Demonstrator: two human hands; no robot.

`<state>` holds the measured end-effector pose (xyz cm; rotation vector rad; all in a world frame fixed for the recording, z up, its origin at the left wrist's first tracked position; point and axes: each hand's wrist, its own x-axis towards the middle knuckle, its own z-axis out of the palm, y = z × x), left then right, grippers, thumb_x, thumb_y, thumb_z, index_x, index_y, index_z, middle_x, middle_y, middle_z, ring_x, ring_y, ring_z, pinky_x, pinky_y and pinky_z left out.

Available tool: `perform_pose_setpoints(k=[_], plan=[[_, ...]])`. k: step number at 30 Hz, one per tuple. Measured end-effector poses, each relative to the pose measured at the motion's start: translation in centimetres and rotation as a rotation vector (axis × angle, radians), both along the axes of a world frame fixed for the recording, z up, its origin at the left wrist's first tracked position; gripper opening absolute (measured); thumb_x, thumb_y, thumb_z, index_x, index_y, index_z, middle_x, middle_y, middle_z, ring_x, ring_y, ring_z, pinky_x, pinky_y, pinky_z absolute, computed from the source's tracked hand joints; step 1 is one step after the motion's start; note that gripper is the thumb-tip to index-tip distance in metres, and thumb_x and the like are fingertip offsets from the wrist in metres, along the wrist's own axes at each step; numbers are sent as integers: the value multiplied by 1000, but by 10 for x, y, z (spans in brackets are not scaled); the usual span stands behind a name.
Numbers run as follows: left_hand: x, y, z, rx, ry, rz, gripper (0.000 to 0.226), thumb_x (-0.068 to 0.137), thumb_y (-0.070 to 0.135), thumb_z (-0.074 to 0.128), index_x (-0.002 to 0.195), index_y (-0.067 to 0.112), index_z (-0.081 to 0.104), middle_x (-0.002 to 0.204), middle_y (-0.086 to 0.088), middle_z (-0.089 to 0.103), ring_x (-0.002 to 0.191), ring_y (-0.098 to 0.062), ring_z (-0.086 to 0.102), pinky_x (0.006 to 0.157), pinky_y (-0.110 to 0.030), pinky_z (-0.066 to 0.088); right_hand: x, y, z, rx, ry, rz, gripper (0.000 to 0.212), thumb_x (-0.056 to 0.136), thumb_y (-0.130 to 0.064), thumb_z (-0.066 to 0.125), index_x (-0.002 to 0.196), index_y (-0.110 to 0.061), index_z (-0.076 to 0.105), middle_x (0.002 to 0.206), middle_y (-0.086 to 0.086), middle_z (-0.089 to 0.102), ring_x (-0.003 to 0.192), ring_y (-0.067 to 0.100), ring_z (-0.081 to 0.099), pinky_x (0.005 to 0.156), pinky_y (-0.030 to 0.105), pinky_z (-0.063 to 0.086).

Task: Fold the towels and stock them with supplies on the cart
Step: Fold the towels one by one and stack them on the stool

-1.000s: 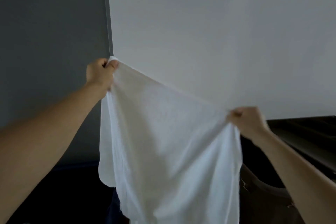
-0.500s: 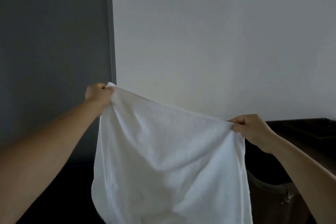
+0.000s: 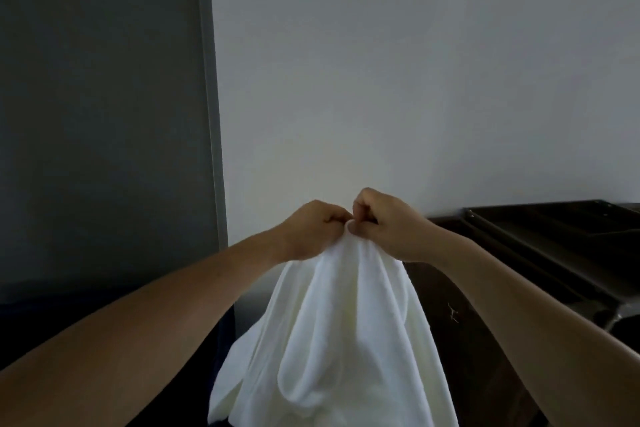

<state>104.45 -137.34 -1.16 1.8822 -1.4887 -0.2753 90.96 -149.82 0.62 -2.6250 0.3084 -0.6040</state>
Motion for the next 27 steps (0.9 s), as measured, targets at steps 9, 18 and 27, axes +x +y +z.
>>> perform_pose_setpoints(k=[9, 18, 27], plan=[[3, -16, -4, 78, -327, 12, 30, 95, 43, 61, 103, 15, 68, 92, 10, 61, 86, -10, 55, 69, -8, 36, -19, -25, -28, 343, -98, -105, 25, 75, -29, 85, 87, -29, 63, 81, -10, 65, 71, 2, 61, 62, 16, 47], [14, -48, 29, -86, -308, 389, 27, 94, 32, 65, 88, 6, 68, 82, -2, 62, 84, -22, 58, 71, -30, 41, -44, -102, -7, 519, -171, -311, 20, 72, -7, 84, 78, -17, 68, 72, 0, 68, 60, 14, 65, 50, 22, 50], [3, -37, 15, -29, -396, 360, 27, 94, 39, 64, 81, 16, 59, 78, 8, 55, 72, -6, 49, 61, -15, 32, -24, -89, -18, 674, -289, -229, 30, 78, -9, 71, 62, -15, 46, 56, 1, 44, 52, 18, 42, 45, 23, 35]])
